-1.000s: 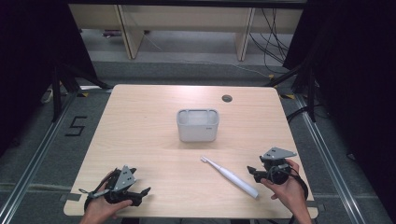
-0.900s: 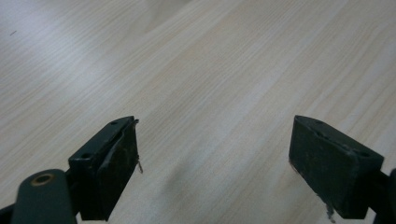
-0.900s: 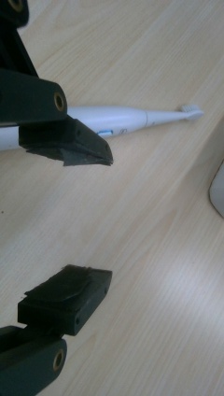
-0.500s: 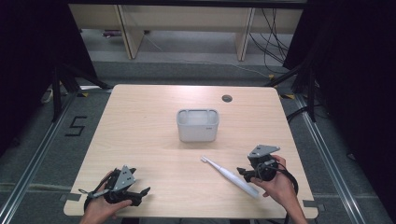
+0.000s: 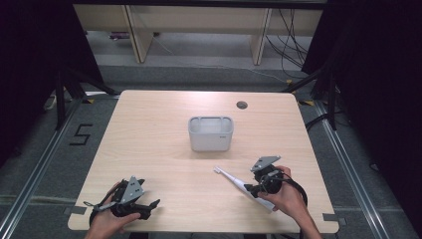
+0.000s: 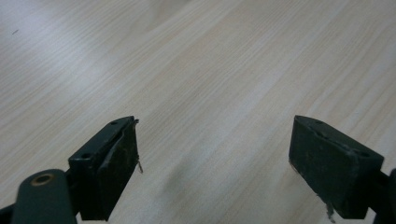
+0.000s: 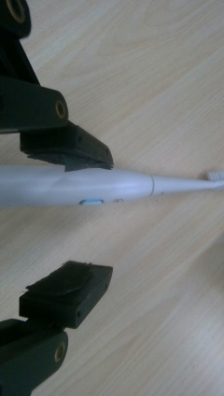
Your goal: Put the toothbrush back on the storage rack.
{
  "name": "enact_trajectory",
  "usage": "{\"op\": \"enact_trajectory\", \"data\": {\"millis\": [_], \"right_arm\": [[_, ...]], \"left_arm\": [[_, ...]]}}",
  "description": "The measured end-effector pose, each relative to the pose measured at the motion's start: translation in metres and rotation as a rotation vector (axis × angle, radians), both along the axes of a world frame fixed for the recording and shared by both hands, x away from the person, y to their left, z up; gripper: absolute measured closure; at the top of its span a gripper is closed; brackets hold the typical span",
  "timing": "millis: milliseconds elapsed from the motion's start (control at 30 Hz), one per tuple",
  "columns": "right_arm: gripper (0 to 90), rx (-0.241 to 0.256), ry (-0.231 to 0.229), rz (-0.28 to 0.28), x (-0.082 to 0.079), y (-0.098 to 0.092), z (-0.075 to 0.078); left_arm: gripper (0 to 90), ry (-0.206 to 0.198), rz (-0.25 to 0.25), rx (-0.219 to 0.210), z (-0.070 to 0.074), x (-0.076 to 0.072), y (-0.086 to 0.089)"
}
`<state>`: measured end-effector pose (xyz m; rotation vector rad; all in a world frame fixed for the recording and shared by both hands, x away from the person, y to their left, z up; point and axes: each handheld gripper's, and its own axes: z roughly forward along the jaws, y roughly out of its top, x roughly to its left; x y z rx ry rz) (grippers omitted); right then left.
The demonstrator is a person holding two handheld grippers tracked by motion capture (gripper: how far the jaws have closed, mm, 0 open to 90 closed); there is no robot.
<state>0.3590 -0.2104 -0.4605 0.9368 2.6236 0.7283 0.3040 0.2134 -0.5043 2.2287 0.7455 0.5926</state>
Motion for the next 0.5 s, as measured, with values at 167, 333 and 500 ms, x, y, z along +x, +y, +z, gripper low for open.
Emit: {"op": "enact_trajectory", "data": {"millis": [167,333,500], "right_arm": [[42.3,-0.019,0.041,0.023,0.003,0.009,-0.004],[43.5,-0.056,0.062,0.056,0.008,0.014,-0.003],[43.9,-0.107,0.085,0.073,0.011,0.021,-0.003]], "left_arm": [[15.2,-0.012,0.005,0.009,0.000,0.001,0.000],[15.2,-0.007,0.003,-0.015,0.000,0.000,-0.001],[15.2,-0.002,0.001,-0.026,0.000,0.001,-0.001]]}}
